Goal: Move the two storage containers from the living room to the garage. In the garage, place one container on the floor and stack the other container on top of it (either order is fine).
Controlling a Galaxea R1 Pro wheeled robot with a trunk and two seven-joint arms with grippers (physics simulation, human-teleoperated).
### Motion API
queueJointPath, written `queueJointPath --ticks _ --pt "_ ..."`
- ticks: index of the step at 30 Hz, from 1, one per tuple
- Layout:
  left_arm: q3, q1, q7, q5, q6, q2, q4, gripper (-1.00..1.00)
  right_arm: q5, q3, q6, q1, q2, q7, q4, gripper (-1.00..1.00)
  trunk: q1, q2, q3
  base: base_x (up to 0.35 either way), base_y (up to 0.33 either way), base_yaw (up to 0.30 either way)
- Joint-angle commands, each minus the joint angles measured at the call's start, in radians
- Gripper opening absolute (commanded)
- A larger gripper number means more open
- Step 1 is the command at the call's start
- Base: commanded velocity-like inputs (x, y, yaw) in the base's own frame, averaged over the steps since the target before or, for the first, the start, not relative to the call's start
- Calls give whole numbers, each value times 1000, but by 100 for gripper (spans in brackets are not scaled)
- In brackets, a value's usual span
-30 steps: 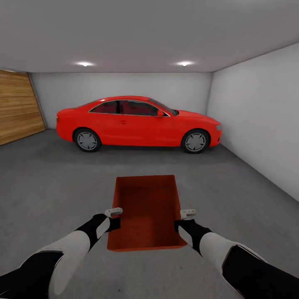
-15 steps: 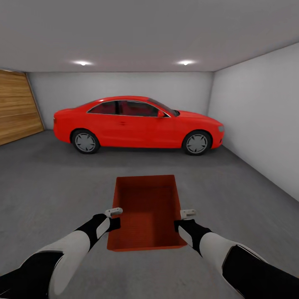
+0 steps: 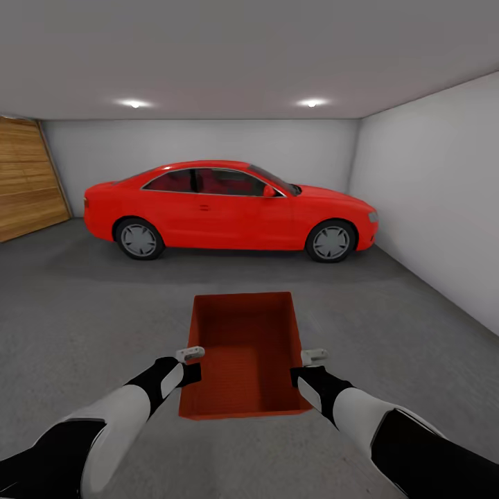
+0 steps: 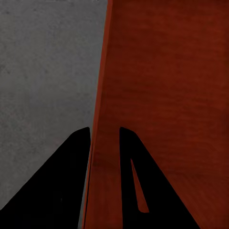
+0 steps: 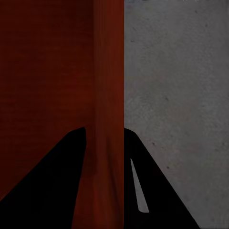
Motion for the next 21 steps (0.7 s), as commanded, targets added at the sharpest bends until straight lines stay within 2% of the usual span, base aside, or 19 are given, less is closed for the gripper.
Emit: queueJointPath --ticks 1,12,21 --pt "10 0 9 -16 6 -1 -4 -100 -15 16 6 0 10 -3 -3 -100 1 -2 -1 321 0 0" --pt "10 0 10 -16 6 -1 -4 -100 -15 16 6 0 10 -3 -3 -100 1 -2 -1 304 0 0" --pt "10 0 10 -16 6 -1 -5 -100 -15 16 6 0 10 -3 -3 -100 1 -2 -1 125 0 0"
